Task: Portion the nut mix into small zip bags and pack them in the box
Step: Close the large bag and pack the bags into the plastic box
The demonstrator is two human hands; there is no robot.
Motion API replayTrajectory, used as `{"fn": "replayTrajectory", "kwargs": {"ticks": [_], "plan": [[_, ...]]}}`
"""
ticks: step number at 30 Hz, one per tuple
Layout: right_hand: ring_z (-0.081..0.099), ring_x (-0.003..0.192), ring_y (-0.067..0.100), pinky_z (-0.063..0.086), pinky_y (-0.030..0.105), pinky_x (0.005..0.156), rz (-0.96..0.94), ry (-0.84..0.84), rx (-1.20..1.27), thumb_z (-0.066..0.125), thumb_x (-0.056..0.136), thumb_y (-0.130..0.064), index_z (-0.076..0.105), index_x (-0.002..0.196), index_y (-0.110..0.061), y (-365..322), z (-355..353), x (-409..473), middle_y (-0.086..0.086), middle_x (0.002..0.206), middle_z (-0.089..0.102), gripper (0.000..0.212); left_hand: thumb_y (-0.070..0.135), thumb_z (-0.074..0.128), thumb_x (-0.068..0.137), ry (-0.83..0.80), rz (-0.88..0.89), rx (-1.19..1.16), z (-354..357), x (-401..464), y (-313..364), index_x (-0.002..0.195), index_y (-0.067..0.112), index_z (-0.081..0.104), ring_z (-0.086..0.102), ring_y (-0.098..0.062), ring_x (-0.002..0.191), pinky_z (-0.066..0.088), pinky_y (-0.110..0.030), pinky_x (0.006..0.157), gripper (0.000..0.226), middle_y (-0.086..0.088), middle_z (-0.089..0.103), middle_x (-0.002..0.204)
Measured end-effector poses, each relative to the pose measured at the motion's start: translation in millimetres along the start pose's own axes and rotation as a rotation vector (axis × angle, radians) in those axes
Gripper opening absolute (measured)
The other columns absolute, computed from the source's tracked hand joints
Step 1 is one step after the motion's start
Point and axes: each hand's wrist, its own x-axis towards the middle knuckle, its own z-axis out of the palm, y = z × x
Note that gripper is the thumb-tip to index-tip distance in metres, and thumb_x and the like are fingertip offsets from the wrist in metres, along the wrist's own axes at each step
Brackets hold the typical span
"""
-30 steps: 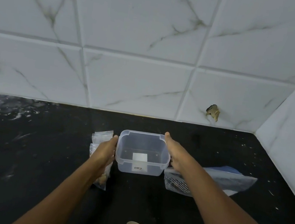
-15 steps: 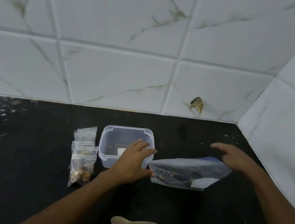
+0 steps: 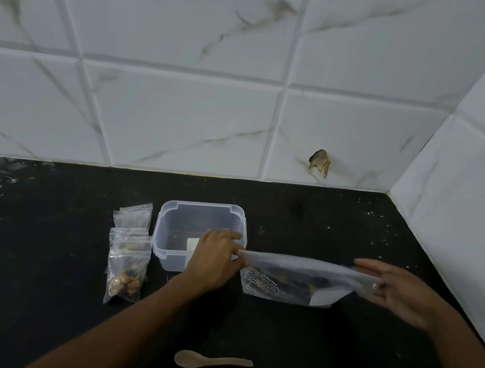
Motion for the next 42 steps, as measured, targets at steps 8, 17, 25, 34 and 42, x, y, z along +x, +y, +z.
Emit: {"fn": "replayTrajectory", "kwargs": {"ticks": [8,17,25,34,42], "plan": [[0.058,0.122,0.029,0.052,0.036,0.096,-0.075,-0.117,0.301,0.090,0.057,-0.039,0.051,0.133,-0.015,37.5,-4.6,-3.2,0.014,0.133,0.059,0.089,0.037,0.061,0.094,0.008,-0.055,-0.047,6.4,5.9,-1.1,0.114,0.025,0.072,0.052,-0.012,0.127,0.031,-0.045,0.116,0.026,0.005,0.058,0.139],[0.067,0.078,0.007,0.053,0.014,0.070,-0.011,0.227,-0.418,0.054,0.094,0.001,0.065,0.112,-0.005,67.2,26.4,-3.3,0.002,0.092,0.070,0.022,0.035,0.061,0.094,-0.005,-0.135,-0.219,2.4,5.8,5.4,0.099,0.023,0.073,0.060,-0.006,0.093,0.047,-0.033,0.097,0.019,0.006,0.069,0.106],[0.063,0.103,0.019,0.051,0.041,0.094,-0.329,0.447,-0.359,0.063,0.091,-0.012,0.064,0.114,-0.014,-11.4,52.2,-31.1,0.002,0.107,0.067,0.024,0.026,0.060,0.096,0.129,-0.191,-0.643,-19.3,0.5,22.4,0.088,0.013,0.073,0.068,-0.030,0.084,0.055,-0.044,0.077,0.021,-0.013,0.072,0.087],[0.062,0.103,0.017,0.050,0.037,0.092,-0.612,0.522,-0.362,0.063,0.090,-0.016,0.063,0.119,-0.016,-73.4,94.3,-44.1,-0.003,0.109,0.066,0.029,0.019,0.051,0.101,0.356,-0.135,-1.035,-86.5,-0.3,22.7,0.105,0.003,0.063,0.067,-0.032,0.102,0.054,-0.051,0.094,0.020,-0.017,0.068,0.108],[0.060,0.104,0.020,0.051,0.036,0.088,-0.687,0.431,-0.434,0.057,0.094,-0.017,0.055,0.113,-0.015,-110.9,181.6,-14.2,0.003,0.116,0.064,0.019,0.018,0.055,0.099,0.567,-0.161,-1.002,-143.7,-18.6,-45.9,0.091,0.018,0.067,0.067,-0.026,0.096,0.057,-0.042,0.087,0.014,-0.011,0.069,0.100]]}}
